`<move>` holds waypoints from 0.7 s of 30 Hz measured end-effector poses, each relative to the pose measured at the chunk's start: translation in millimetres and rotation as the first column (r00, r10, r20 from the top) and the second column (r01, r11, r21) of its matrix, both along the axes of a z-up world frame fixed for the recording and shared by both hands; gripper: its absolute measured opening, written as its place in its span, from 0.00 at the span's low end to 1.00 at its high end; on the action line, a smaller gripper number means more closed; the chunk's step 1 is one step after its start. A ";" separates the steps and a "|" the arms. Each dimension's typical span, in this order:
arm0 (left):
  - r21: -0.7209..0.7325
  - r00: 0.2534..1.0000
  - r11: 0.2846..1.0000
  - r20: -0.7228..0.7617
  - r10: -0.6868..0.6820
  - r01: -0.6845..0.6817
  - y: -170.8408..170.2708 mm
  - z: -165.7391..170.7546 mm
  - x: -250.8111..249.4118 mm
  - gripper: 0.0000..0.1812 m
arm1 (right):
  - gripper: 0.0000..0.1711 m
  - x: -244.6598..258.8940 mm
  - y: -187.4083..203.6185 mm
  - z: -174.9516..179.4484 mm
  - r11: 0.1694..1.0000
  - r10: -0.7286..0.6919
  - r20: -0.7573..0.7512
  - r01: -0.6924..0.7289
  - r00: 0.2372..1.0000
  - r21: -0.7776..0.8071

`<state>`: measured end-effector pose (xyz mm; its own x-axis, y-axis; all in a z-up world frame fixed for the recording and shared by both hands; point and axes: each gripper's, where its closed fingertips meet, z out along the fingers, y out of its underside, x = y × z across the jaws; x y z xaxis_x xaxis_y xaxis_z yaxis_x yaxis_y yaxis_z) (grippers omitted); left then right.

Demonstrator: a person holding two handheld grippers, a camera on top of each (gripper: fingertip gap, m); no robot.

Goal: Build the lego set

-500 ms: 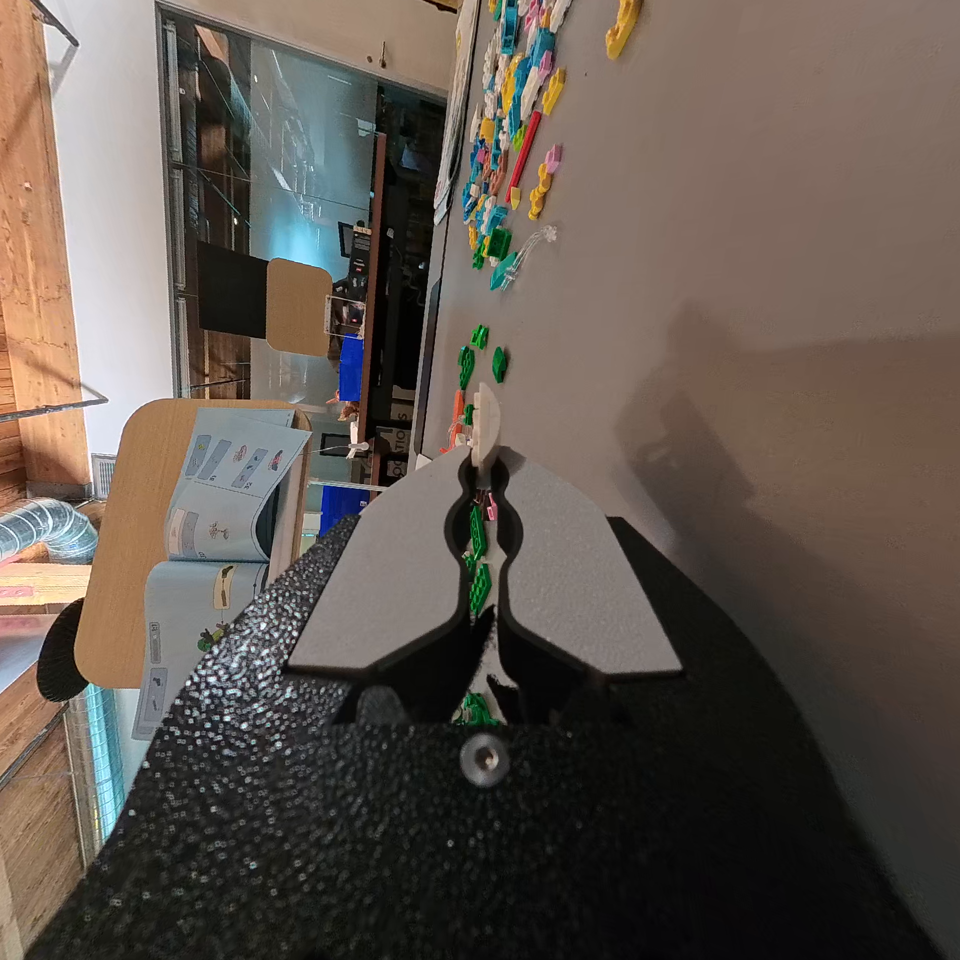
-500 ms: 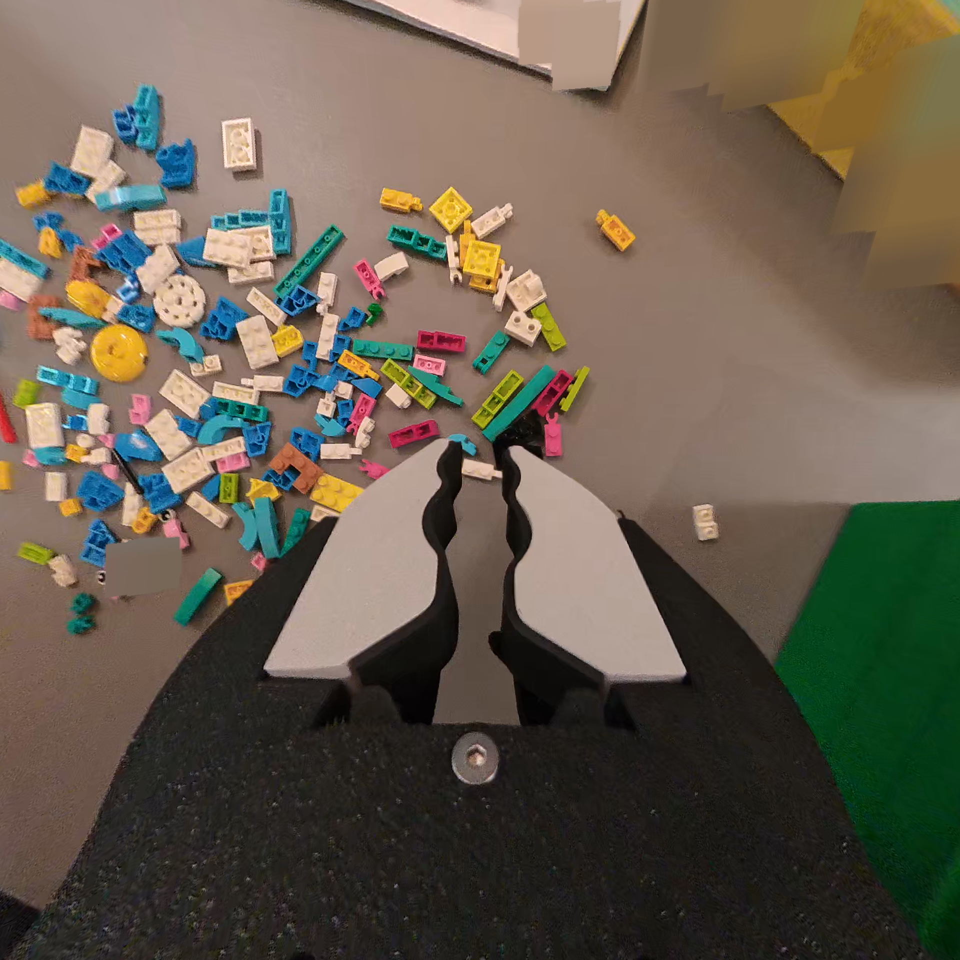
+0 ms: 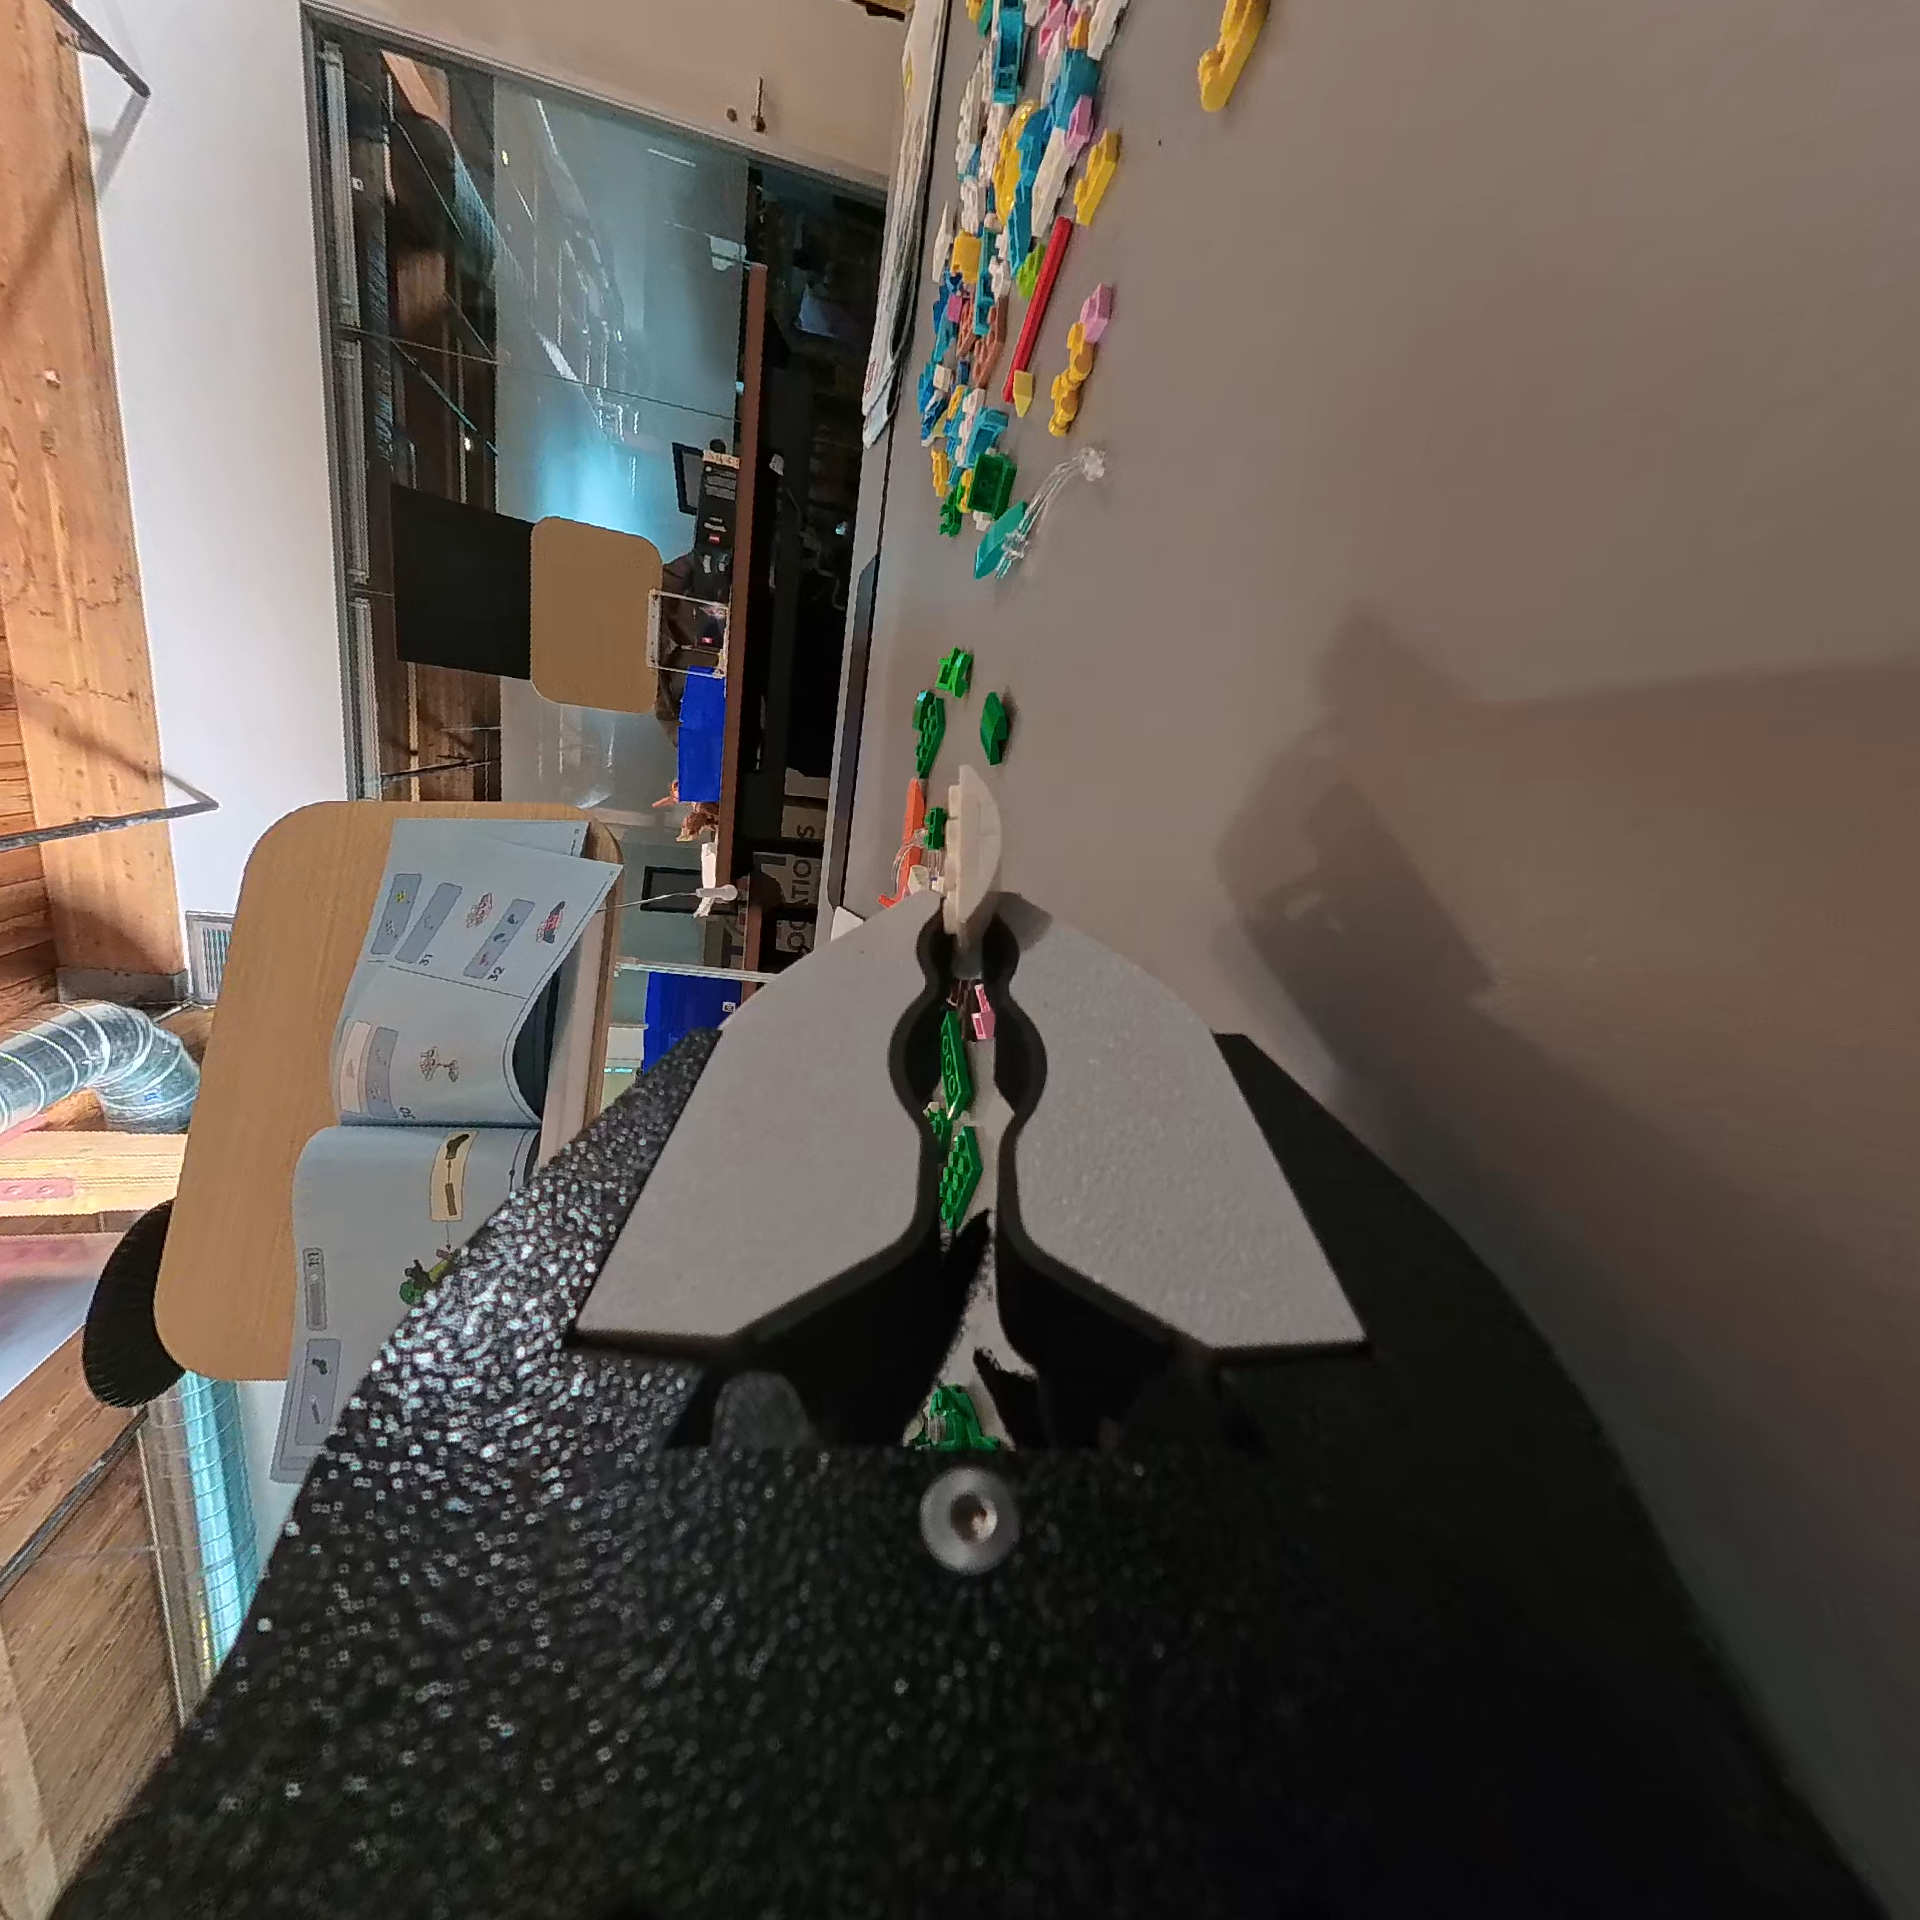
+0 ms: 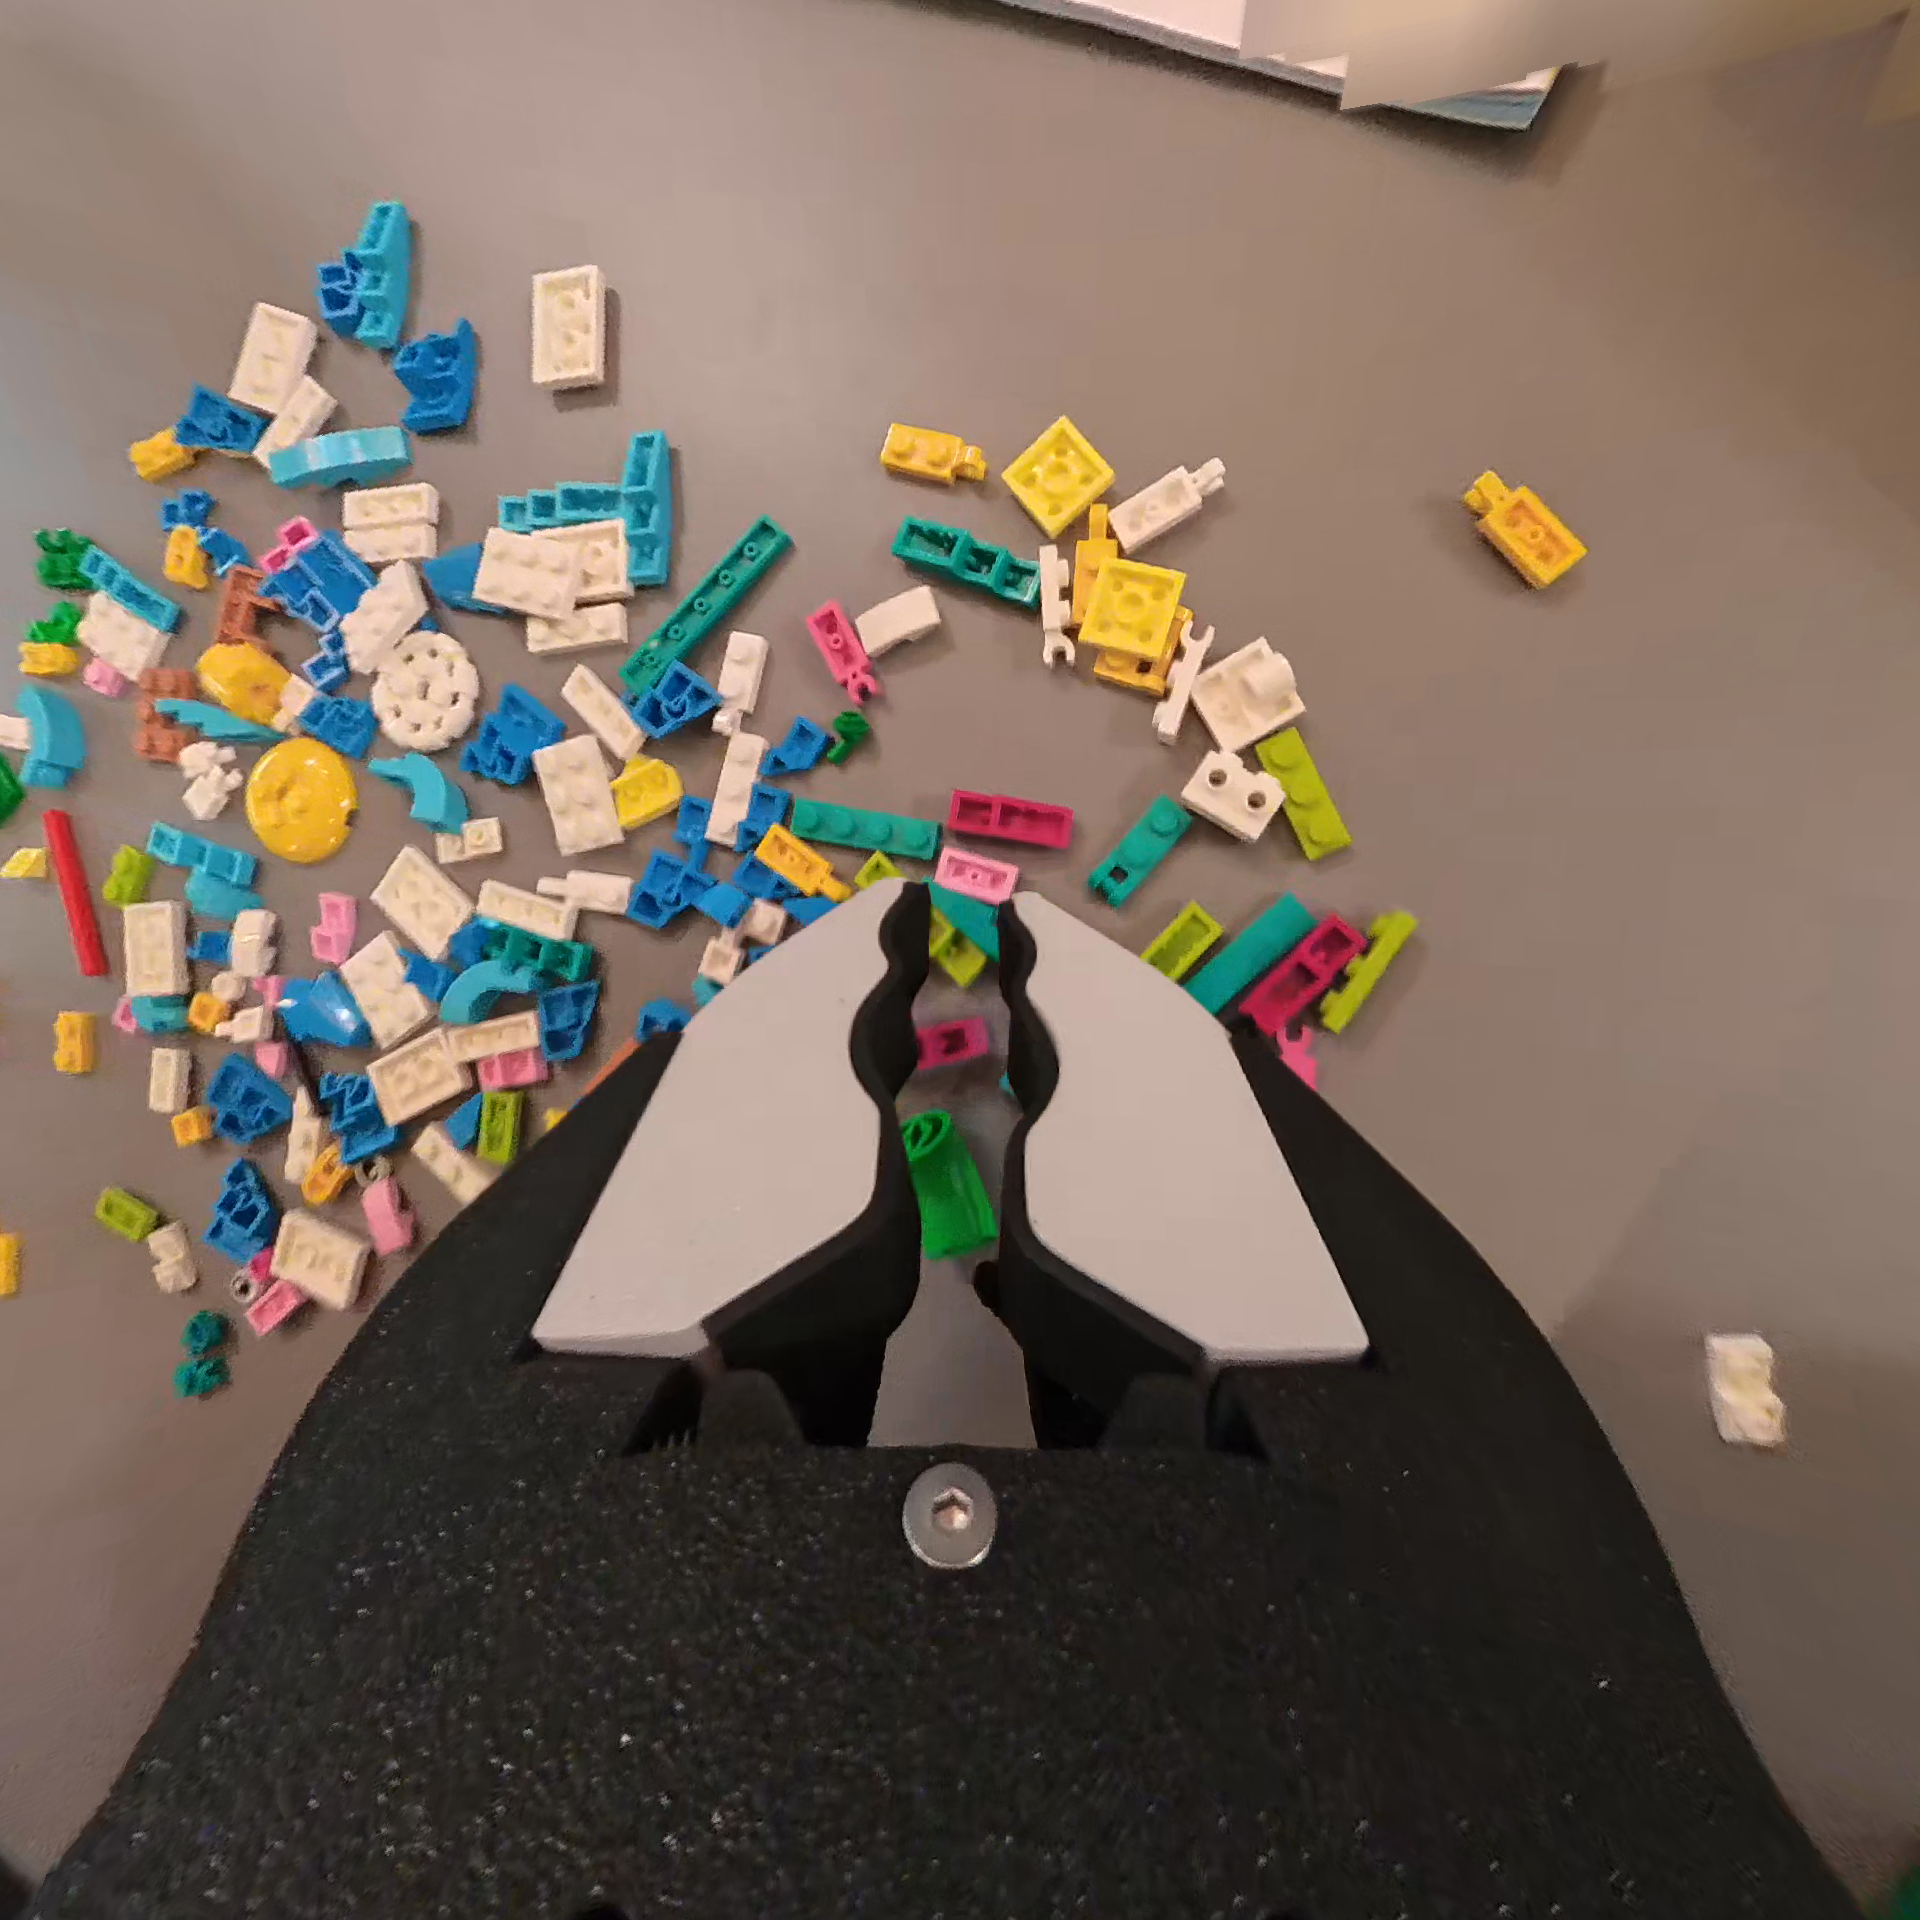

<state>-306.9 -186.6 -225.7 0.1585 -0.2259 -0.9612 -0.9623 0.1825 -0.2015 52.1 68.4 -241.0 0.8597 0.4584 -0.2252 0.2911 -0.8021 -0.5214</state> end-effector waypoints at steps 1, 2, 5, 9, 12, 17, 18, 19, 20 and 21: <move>0.001 1.000 1.000 0.000 0.000 0.000 -0.1 0.1 0.0 0.02 | 0.07 -1.0 3.6 -4.2 1.000 -0.006 0.009 0.006 1.000 0.004; 0.001 1.000 1.000 0.000 0.000 0.000 -0.2 0.1 0.0 0.02 | 0.07 -1.1 7.0 -7.8 1.000 -0.013 0.020 0.012 1.000 0.012; 0.000 1.000 1.000 -0.001 -0.001 0.001 -0.1 -0.1 0.2 0.02 | 0.08 0.3 8.6 -16.9 1.000 -0.017 0.047 0.018 0.999 -0.005; -0.001 1.000 1.000 -0.001 -0.002 0.002 -0.1 -0.1 0.3 0.02 | 0.09 -4.9 -3.3 -19.2 0.997 0.024 0.022 -0.023 0.999 -0.075; -0.002 1.000 1.000 -0.002 -0.002 0.002 0.0 -0.4 0.4 0.02 | 0.14 -4.1 1.0 -16.7 0.999 0.005 0.016 -0.005 1.000 -0.050; -0.004 1.000 1.000 -0.005 -0.002 0.002 0.0 -1.0 0.6 0.02 | 0.15 -5.5 5.5 -17.8 0.999 0.040 0.036 -0.040 0.999 -0.010; -0.005 1.000 1.000 -0.006 -0.002 0.002 0.1 -1.2 0.6 0.02 | 0.14 -7.1 4.6 -19.0 0.998 0.066 0.046 -0.065 0.997 -0.004; -0.006 1.000 1.000 -0.006 -0.002 0.002 0.1 -1.3 0.6 0.02 | 0.11 -8.2 4.1 -19.5 0.996 0.085 0.058 -0.085 0.995 0.002; -0.006 1.000 1.000 -0.007 -0.001 0.001 0.2 -1.6 0.4 0.02 | 0.06 -9.3 3.2 -19.7 0.994 0.105 0.068 -0.106 0.992 0.005; -0.005 1.000 1.000 -0.007 -0.001 0.001 0.1 -1.4 0.5 0.02 | 0.03 -10.6 2.4 -19.1 0.992 0.124 0.075 -0.125 0.990 0.010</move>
<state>-306.5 -186.4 -227.1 0.1511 -0.2311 -0.9611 -0.9636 0.1825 -0.1953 41.5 70.8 -260.1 0.8099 0.5655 -0.1556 0.4261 -0.7497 -0.5064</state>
